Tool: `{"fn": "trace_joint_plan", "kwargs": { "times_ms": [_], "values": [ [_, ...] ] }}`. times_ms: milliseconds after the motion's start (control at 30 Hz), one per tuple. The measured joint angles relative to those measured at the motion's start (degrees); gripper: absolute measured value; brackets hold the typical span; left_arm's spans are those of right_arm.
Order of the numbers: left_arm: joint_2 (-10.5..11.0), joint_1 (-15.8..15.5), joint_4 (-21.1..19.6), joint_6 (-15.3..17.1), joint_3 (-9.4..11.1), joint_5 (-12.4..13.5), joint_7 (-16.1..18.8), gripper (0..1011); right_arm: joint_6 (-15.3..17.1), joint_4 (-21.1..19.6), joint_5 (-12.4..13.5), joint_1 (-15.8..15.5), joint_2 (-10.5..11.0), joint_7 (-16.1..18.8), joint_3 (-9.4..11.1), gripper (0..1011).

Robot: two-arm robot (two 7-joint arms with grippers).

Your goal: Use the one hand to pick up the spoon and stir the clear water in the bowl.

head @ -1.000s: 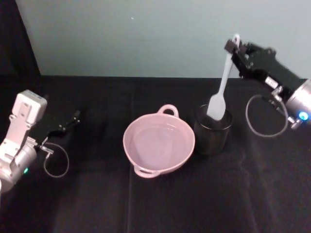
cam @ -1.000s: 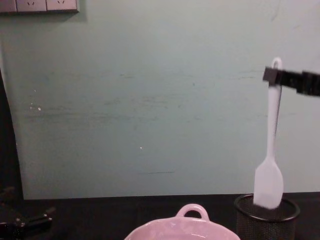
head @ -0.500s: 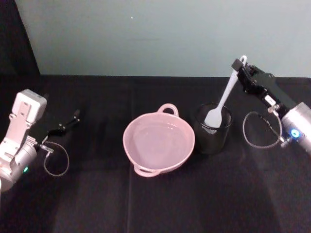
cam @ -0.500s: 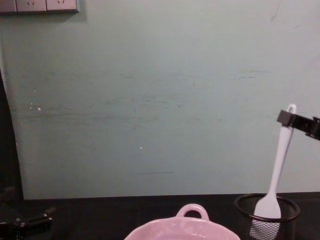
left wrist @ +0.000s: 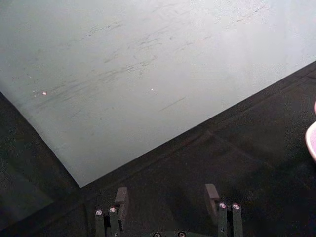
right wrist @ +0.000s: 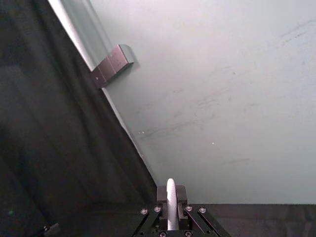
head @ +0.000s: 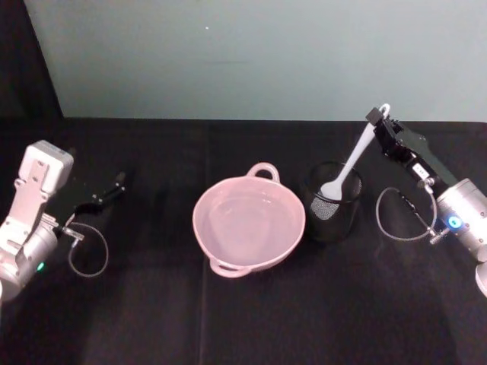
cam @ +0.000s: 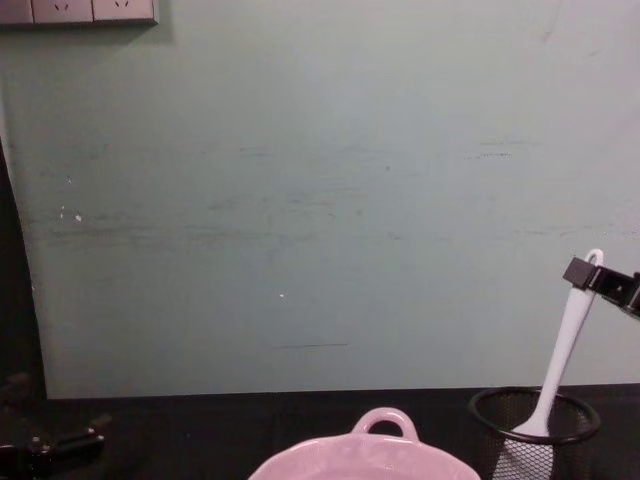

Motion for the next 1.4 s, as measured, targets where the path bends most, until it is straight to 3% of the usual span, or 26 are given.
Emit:
{"fn": "trace_joint_plan", "kwargs": {
  "times_ms": [333,633,967,1267,1400],
  "values": [
    [0.0,0.0,0.0,0.0,0.0,0.0,0.0,1011,1.78,2.77,2.85,0.52,-1.46,0.55,0.35,109],
    [0.0,0.0,0.0,0.0,0.0,0.0,0.0,1011,3.14,3.42,3.66,0.37,-1.39,-0.53,0.07,136],
    [0.0,0.0,0.0,0.0,0.0,0.0,0.0,1011,2.96,3.89,7.04,-1.84,-1.97,-0.4,1.81,469],
    [0.0,0.0,0.0,0.0,0.0,0.0,0.0,1011,3.99,-1.48,8.14,-6.15,0.01,-1.4,1.57,731],
    [0.0,0.0,0.0,0.0,0.0,0.0,0.0,1011,5.37,-6.43,7.75,-9.1,2.66,-3.82,1.0,878]
  ]
}}
